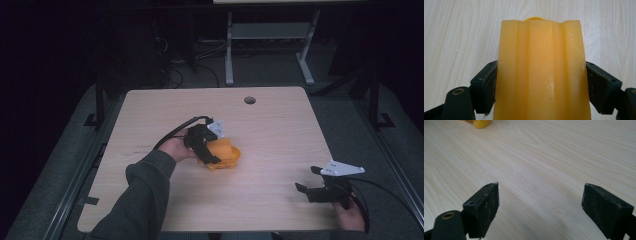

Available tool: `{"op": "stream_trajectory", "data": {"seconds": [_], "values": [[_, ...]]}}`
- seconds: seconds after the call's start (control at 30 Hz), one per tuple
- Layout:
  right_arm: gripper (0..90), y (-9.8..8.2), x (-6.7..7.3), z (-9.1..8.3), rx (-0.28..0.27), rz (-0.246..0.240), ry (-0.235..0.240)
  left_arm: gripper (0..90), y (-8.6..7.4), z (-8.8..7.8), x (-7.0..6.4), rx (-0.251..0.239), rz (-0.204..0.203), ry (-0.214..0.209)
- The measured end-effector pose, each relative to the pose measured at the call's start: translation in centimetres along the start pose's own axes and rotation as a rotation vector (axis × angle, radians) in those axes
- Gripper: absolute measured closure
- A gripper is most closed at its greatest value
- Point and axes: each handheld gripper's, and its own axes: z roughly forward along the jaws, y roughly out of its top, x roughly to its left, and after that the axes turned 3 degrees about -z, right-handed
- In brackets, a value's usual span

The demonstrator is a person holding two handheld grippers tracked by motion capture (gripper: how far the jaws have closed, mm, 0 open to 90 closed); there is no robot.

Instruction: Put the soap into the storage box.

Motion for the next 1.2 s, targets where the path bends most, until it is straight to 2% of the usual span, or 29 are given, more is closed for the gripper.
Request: {"op": "stream_trajectory", "data": {"seconds": [0.47,0.67,1.1,1.2], "values": [[13.9,0.0,-0.1,-0.1,-0.004,0.011,-0.002,21.0,1.4,1.2,0.3,0.011,0.023,-0.025],[13.9,0.0,-0.1,-0.2,-0.004,0.007,-0.002,20.9,1.2,2.1,0.7,0.038,0.02,-0.038],[13.9,0.0,0.0,-0.1,-0.004,0.001,-0.001,20.8,0.9,2.5,1.3,0.033,0.02,-0.062],[13.9,0.1,0.1,-0.1,-0.003,-0.001,0.001,20.6,0.9,2.5,1.3,0.034,0.008,-0.065]]}}
